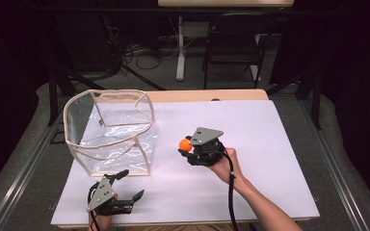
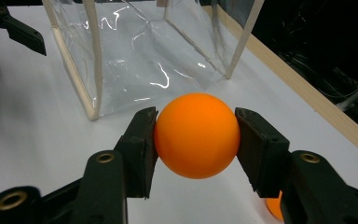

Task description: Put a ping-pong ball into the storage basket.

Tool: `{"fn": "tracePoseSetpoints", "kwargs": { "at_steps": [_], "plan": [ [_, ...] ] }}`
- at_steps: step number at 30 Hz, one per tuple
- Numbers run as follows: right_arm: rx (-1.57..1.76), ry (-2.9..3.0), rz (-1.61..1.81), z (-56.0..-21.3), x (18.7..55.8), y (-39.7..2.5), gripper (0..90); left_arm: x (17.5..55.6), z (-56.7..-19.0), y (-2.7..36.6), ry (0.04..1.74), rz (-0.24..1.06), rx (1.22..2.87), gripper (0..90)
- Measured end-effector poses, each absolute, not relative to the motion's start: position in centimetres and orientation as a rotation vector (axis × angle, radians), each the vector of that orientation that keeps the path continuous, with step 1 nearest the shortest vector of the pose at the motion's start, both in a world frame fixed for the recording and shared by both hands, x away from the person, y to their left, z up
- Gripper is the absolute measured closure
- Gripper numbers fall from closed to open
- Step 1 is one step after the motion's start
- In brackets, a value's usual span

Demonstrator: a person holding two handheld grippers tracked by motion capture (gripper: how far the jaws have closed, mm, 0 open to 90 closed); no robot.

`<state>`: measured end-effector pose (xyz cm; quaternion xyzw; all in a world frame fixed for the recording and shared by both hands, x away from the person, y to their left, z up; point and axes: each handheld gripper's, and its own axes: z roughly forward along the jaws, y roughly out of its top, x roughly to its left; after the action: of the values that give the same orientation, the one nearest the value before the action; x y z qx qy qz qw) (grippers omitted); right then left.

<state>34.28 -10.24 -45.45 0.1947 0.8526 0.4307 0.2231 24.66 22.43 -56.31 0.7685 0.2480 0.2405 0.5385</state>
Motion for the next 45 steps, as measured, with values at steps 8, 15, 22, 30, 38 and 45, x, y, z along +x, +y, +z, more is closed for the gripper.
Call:
{"fn": "tracePoseSetpoints", "kwargs": {
  "at_steps": [8,15,22,30,38,45],
  "plan": [
    [0.514,2.359,1.181,-44.7,34.7,-9.6,50.4,24.7,-56.3,22.4,0.591,0.572,1.827,15.7],
    [0.496,2.363,1.175,-44.1,35.0,-9.1,50.4,24.7,-56.3,22.4,0.591,0.572,1.826,15.7],
    [0.485,2.373,1.175,-43.4,35.4,-8.8,50.4,24.7,-56.3,22.4,0.590,0.573,1.829,15.7],
    [0.476,2.383,1.171,-42.4,35.8,-8.4,50.4,24.7,-56.3,22.4,0.593,0.572,1.824,15.7],
    [0.459,2.389,1.165,-41.7,36.3,-8.0,50.5,24.7,-56.3,22.4,0.595,0.572,1.823,15.7],
    [0.440,2.406,1.152,-41.0,36.5,-7.5,50.5,24.7,-56.3,22.4,0.594,0.572,1.824,15.7]
  ]
}}
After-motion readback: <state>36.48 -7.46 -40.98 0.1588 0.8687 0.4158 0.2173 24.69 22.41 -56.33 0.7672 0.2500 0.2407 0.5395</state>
